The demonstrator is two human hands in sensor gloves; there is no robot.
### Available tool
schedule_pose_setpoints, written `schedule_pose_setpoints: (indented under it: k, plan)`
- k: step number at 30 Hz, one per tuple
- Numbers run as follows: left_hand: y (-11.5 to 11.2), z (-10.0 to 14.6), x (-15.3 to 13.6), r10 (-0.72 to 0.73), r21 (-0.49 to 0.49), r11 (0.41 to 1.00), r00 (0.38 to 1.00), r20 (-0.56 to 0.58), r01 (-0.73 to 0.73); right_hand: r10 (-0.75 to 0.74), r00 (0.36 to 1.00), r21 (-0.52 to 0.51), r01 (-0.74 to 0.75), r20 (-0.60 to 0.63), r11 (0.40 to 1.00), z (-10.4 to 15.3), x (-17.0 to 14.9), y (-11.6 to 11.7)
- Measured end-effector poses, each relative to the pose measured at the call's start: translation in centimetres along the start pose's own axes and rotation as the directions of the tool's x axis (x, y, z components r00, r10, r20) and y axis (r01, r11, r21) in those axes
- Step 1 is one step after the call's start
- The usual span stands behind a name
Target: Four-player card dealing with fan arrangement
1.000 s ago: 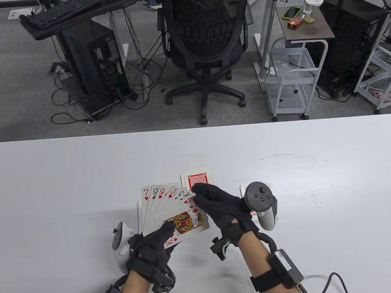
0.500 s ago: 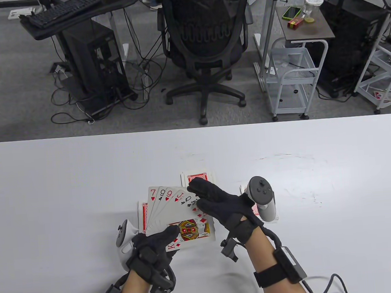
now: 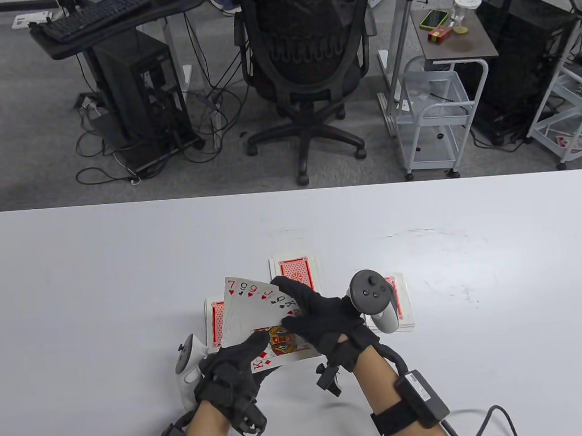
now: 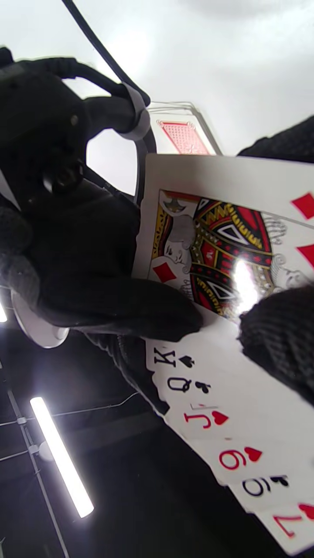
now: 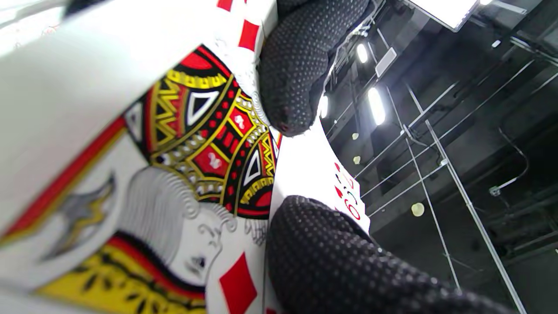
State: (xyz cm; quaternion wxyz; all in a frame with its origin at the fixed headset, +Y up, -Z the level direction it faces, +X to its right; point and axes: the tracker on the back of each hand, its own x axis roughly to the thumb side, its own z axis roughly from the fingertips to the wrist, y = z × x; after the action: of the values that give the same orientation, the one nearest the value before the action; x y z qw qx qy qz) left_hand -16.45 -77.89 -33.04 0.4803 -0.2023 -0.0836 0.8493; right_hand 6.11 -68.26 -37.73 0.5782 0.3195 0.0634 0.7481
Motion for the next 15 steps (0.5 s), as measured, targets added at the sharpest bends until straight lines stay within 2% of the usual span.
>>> schedule_pose_setpoints:
  k: [4, 8, 10, 15]
  plan:
    - [0.0, -0.1, -0.2, 0.001, -0.010, 1.000, 1.000, -0.015, -0.001, -0.031, 0.997, -0.030, 0.028, -0.071, 0.999, 0.0, -0.4, -0.2]
    - [0.2, -0.3, 0.0, -0.098, -0.008, 0.995, 0.995, -0.035, 0.098, -0.109, 0.978, -0.037, 0.104, -0.177, 0.994, -0.1, -1.2, -0.7]
    - [0.3, -0.2, 0.3, -0.117, -0.011, 0.993, 0.992, -0.037, 0.117, -0.177, 0.959, -0.049, 0.170, -0.220, 0.984, 0.0, -1.9, -1.2]
    - [1.3, 0.0, 1.5, -0.231, 0.050, 0.971, 0.972, -0.041, 0.233, -0.212, 0.937, -0.012, 0.217, -0.278, 0.976, 0.1, -3.1, -3.4]
